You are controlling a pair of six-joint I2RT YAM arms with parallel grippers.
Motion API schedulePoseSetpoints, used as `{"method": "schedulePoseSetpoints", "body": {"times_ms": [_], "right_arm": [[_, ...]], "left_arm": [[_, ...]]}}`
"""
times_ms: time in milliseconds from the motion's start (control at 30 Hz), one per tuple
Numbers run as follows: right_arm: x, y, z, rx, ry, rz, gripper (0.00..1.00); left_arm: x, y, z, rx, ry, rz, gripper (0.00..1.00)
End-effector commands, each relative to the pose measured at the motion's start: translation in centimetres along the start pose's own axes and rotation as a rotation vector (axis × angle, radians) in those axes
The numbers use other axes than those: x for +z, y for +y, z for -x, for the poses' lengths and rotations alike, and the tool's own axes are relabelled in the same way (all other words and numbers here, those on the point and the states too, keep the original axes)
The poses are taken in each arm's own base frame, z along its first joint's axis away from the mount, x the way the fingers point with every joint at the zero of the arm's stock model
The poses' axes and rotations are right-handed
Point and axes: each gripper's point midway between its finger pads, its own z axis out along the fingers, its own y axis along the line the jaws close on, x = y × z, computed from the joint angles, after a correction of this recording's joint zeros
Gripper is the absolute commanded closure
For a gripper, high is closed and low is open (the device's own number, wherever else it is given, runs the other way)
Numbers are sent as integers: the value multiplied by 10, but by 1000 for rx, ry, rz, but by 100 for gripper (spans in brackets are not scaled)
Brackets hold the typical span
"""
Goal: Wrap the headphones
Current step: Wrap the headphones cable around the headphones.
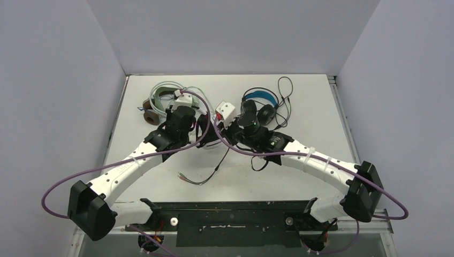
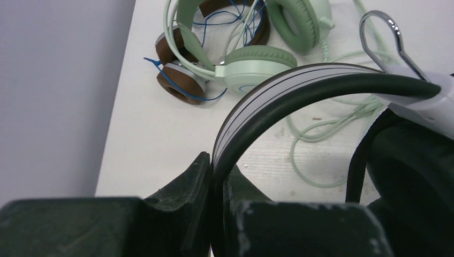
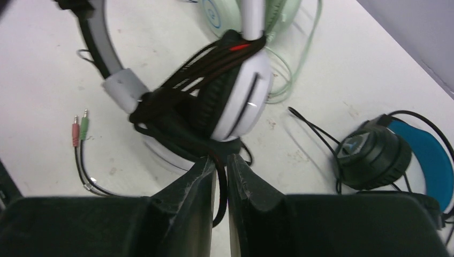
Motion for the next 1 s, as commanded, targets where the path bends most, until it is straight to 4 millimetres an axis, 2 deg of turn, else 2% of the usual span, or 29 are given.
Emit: {"method": "schedulePoseSetpoints", "body": {"times_ms": [0,100,333,467,533,667,833,967], "right_arm": [[-11,-39,37,-10,-91,-133,85],[-8,-48,32,-15,-79,-151,85],[0,-65,30,-2,-96,-189,85],[4,-86,22,40,-88,-214,78],[4,-94,26,79,-129,-188,74],[6,-109,19,157,-169,-120,66],[13,-113,-4,248,-142,-29,66],[-1,-113,-11,292,-171,-27,62]], "left_arm": [[-9,11,29,22,-101,10,100],[-10,0,24,61,-81,-54,100],[-23,-31,26,87,-52,-272,100],[-33,-39,30,107,-48,-352,100],[-35,-42,28,139,-45,-380,100],[-41,-50,22,131,-21,-444,100],[-63,-58,38,4,-3,-534,100],[-74,-62,47,-16,44,-590,100]]}}
